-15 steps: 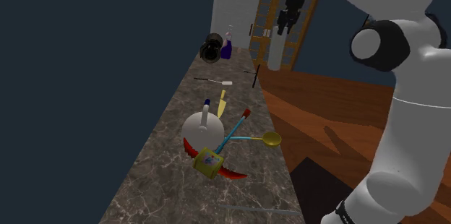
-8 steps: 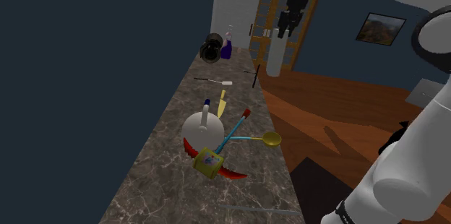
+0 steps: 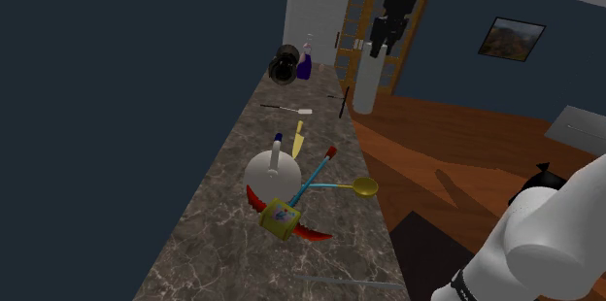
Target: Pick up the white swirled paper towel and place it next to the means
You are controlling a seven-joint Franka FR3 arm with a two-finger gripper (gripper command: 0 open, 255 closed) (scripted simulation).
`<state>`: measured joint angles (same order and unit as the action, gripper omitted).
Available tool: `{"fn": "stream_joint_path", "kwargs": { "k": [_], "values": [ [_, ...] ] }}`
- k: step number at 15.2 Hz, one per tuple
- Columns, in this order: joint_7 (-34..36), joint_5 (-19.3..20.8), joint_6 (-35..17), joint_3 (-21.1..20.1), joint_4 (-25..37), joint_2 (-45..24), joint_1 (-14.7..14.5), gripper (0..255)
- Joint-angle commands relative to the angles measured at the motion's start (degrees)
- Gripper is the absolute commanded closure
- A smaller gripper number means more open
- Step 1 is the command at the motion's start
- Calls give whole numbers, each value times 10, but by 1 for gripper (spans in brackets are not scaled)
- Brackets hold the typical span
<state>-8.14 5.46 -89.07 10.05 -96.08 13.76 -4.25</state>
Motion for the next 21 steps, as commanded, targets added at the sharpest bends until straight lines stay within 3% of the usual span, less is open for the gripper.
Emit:
{"fn": "stream_joint_path", "kwargs": {
  "k": [1, 11, 21],
  "values": [
    [27, 5, 5, -18, -34, 38, -8, 255],
    [154, -13, 31, -114, -130, 149, -43, 255],
    [286, -62, 64, -219, -159, 204, -79, 255]
  ]
}}
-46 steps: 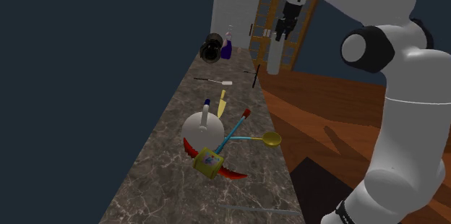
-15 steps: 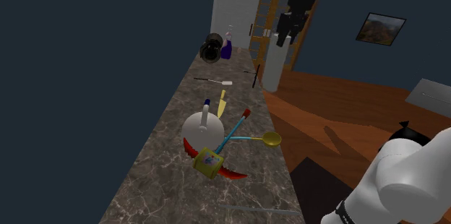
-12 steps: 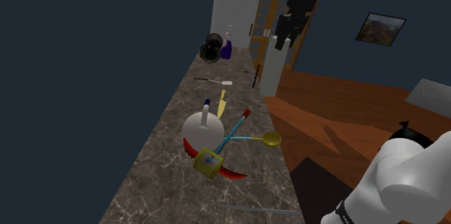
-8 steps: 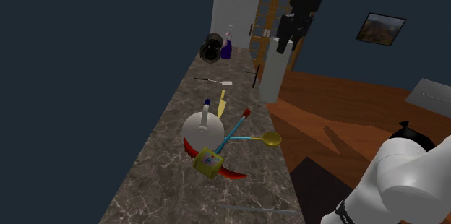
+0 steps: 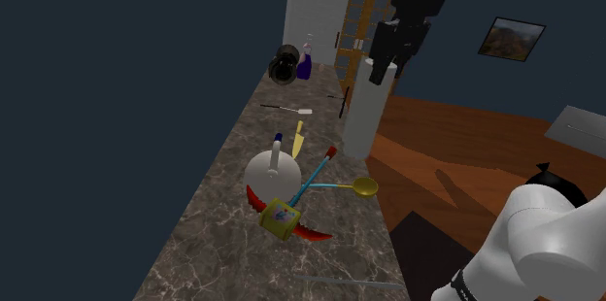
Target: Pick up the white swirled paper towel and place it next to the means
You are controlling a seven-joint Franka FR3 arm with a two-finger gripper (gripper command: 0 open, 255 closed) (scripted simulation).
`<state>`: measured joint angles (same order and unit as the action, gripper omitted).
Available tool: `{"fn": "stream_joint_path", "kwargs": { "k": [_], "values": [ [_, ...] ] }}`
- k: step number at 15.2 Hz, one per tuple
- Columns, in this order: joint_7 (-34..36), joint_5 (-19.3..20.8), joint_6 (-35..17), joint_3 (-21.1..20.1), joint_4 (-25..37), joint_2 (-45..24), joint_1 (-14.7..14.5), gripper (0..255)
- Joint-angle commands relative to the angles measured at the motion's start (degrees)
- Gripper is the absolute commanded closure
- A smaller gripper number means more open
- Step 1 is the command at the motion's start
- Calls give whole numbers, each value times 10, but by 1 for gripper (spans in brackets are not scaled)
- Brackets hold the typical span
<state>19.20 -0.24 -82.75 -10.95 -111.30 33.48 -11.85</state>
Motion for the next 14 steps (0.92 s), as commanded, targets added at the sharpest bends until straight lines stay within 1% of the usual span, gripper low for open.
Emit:
{"fn": "stream_joint_path", "kwargs": {
  "k": [1, 8, 14],
  "values": [
    [26, -11, 4, -20, -6, 9, -7, 255],
    [124, -50, 23, -102, 16, 8, -27, 255],
    [218, -78, 35, -183, 61, -19, -36, 255]
  ]
}}
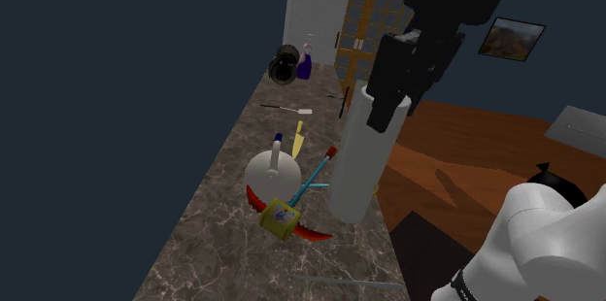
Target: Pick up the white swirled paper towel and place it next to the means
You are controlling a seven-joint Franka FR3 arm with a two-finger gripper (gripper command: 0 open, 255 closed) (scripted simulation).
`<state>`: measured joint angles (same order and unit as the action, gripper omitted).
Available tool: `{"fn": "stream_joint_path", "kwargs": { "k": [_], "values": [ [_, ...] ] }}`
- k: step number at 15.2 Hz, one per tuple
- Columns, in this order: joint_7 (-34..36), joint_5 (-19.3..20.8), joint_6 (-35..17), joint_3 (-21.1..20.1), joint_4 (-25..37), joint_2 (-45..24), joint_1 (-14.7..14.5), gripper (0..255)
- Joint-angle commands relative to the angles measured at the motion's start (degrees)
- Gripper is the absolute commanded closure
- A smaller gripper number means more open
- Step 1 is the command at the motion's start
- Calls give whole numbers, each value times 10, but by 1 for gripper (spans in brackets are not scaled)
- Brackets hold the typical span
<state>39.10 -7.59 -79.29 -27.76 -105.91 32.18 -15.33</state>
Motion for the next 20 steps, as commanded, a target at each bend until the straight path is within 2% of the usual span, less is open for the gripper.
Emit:
{"fn": "stream_joint_path", "kwargs": {
  "k": [1, 20],
  "values": [
    [18, -6, -7, -15, -4, -1, -2, 255],
    [14, -33, -143, -27, -190, 50, -22, 255]
  ]
}}
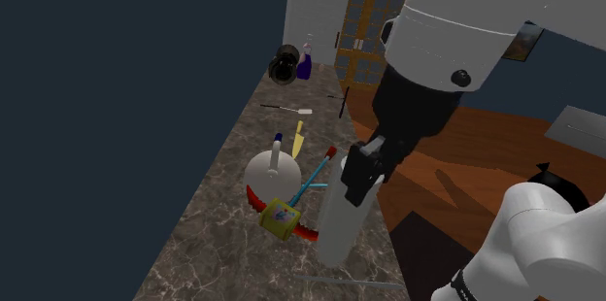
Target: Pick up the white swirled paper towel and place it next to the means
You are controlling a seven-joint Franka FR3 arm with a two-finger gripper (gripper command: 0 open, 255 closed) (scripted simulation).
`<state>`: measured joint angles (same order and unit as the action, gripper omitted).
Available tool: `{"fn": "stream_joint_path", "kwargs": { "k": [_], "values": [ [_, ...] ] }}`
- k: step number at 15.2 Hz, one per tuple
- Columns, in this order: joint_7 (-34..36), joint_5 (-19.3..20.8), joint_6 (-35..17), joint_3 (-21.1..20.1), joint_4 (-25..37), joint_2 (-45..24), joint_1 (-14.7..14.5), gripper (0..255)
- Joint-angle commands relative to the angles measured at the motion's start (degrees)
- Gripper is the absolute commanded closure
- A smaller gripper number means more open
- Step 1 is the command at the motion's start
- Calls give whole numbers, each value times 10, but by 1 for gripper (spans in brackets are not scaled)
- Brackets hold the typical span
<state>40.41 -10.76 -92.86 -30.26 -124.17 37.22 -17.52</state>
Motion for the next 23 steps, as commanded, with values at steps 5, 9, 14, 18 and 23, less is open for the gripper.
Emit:
{"fn": "stream_joint_path", "kwargs": {
  "k": [5, 9, 14, 18, 23],
  "values": [
    [1, -8, -43, -9, -49, 6, -5, 255],
    [2, -14, -73, -15, -81, 9, -8, 255],
    [4, -20, -110, -25, -118, 9, -11, 255],
    [6, -26, -141, -34, -146, 7, -13, 255],
    [9, -32, -180, -46, -179, 0, -15, 255]
  ]
}}
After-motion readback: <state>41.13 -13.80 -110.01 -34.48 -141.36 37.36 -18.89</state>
